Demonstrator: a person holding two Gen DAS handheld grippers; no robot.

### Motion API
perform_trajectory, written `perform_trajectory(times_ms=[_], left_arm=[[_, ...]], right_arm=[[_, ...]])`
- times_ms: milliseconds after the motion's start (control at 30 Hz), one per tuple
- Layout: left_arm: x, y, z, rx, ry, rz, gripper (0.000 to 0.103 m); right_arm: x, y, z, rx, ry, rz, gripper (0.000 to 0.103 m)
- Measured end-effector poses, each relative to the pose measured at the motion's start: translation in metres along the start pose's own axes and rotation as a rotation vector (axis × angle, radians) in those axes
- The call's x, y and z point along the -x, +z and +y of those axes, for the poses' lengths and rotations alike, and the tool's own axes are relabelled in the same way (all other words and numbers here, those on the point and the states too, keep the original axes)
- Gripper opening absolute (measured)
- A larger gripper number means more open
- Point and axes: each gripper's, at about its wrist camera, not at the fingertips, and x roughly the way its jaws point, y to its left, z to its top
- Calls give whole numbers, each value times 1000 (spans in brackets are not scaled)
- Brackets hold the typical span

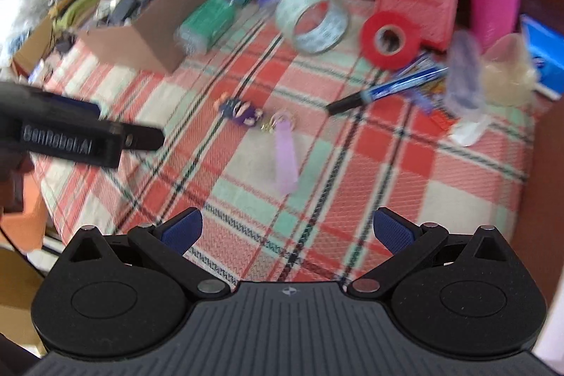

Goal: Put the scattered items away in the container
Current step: 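Grasp the purple figure keychain with the left tool while the right tool grasps its lilac strap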

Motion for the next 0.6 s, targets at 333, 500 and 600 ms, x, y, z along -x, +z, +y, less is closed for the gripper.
perform_trajectory(times_ms=[333, 500, 600], left_arm=[[-71, 41, 15, -33, -75, 76, 84], [-92, 50, 8, -82, -128, 103, 84], [-98, 55, 9, -74, -156, 103, 84]], right_arm=[[-69, 20, 9, 2, -32, 49, 103], [-90, 27, 6, -14, -58, 68, 103], [-96, 28, 5, -19, -66, 72, 103]])
